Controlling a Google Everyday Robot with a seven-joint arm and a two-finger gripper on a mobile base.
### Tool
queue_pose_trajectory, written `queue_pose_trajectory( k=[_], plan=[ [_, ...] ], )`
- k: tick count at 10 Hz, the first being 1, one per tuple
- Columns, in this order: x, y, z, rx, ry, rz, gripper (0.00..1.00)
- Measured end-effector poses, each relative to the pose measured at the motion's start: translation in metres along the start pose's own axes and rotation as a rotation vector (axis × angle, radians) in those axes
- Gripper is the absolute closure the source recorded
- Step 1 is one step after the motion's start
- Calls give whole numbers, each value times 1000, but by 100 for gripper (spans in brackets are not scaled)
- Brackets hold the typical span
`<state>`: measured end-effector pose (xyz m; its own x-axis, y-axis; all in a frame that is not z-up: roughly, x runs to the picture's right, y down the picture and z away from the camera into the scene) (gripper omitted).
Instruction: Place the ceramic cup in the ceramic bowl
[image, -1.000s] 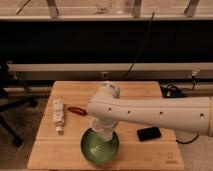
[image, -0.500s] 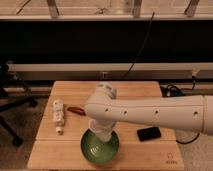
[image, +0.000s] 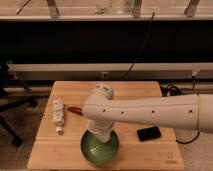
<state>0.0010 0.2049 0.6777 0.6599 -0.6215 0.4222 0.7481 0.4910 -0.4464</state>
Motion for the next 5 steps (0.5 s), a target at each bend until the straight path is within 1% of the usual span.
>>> queue_pose_trajectory(
  k=[5],
  plan=[
    [-3, 0, 4, -5, 3, -4, 100]
  ],
)
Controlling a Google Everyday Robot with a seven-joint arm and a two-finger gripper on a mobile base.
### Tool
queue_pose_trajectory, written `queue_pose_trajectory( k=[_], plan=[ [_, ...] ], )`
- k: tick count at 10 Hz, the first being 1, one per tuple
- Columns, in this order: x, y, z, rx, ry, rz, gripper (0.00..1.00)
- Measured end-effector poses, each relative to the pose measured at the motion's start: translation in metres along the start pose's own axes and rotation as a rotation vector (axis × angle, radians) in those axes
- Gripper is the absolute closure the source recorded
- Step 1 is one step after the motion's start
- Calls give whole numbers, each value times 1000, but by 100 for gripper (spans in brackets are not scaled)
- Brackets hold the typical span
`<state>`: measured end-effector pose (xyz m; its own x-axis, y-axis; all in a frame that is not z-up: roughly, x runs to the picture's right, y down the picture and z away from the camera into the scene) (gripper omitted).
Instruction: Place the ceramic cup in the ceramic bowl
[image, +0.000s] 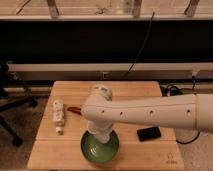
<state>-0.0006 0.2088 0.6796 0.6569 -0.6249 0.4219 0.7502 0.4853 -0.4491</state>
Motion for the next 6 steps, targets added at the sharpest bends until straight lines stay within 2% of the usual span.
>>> queue_pose_trajectory(
  k=[6],
  plan=[
    [-1, 2, 4, -4, 0, -1, 100]
  ],
)
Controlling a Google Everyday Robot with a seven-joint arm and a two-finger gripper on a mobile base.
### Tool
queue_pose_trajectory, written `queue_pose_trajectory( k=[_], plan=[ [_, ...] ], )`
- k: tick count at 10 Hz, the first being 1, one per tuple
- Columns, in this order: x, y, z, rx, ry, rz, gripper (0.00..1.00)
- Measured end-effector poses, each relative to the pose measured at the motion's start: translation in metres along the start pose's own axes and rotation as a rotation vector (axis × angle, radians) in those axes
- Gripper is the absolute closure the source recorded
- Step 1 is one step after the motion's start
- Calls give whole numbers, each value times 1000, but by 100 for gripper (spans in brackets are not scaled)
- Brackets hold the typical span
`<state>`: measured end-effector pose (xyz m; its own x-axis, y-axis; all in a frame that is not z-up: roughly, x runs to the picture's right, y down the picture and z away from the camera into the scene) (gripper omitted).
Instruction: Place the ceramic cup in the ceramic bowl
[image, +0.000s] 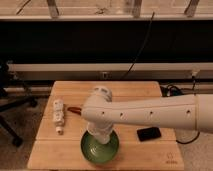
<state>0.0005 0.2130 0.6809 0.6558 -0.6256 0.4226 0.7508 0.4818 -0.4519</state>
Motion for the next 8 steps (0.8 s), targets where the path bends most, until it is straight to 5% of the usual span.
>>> queue_pose_trajectory(
  k=[2, 6, 8],
  plan=[
    [0, 1, 1, -1, -1, 0, 100],
    [0, 3, 3, -4, -1, -3, 72],
    [1, 3, 4, -3, 0, -3, 71]
  ],
)
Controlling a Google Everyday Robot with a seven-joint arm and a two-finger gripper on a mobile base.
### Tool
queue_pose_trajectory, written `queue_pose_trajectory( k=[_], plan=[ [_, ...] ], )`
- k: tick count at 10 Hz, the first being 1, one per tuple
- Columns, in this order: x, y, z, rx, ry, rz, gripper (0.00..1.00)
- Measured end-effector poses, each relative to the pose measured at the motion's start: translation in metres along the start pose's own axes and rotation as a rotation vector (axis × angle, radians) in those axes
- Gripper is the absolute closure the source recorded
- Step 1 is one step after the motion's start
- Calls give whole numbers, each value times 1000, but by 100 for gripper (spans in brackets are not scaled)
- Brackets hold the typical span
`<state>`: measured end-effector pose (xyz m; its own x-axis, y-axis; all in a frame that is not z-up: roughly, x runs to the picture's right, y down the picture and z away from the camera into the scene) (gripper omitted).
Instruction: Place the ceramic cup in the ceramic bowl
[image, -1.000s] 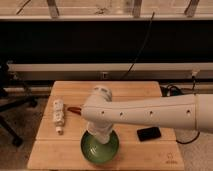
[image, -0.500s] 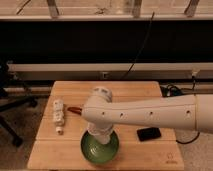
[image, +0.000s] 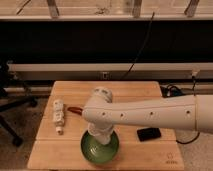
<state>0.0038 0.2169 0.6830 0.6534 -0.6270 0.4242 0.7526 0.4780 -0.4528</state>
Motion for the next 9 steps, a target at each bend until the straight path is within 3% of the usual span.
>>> queue_pose_trajectory(
  k=[1, 2, 4, 9],
  plan=[
    [0, 0, 0, -1, -1, 0, 70],
    [0, 1, 0, -1, -2, -1, 60],
    [1, 2, 1, -2, -2, -1, 50],
    [3, 2, 2, -2, -2, -3, 50]
  ],
)
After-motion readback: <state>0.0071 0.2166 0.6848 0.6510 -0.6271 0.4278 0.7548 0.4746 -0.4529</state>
